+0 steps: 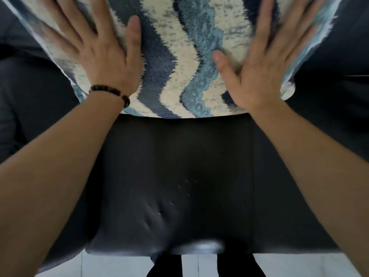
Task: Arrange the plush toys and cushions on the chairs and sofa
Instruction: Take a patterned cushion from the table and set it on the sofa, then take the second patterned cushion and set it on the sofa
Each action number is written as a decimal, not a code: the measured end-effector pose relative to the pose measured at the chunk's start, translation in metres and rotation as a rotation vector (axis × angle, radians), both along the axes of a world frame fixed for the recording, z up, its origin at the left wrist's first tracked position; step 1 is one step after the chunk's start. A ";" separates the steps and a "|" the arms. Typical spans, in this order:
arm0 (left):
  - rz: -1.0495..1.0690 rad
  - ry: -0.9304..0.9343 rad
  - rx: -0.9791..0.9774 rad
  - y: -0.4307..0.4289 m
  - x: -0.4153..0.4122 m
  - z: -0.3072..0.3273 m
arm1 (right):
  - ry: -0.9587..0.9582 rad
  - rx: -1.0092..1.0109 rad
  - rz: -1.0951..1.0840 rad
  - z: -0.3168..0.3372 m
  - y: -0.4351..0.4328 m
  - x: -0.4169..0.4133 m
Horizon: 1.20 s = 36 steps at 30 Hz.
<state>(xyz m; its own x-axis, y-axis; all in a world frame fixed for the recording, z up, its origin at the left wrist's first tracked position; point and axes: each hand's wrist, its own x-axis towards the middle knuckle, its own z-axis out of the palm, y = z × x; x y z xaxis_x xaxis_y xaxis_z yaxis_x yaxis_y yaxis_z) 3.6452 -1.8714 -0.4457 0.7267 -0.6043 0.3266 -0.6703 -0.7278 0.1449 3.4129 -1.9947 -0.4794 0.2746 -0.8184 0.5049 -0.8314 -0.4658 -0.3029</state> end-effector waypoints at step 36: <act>-0.711 1.263 0.098 0.196 -0.293 0.479 | -0.385 0.745 -0.746 0.527 0.409 -0.363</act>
<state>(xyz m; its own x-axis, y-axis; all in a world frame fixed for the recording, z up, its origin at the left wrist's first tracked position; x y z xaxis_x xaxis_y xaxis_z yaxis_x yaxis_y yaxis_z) 3.3524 -1.6750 0.0331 0.0355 -0.9342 -0.3550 -0.3521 -0.3441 0.8704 3.0497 -1.5858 0.0479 -0.4789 -0.8461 -0.2341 -0.6175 0.5142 -0.5952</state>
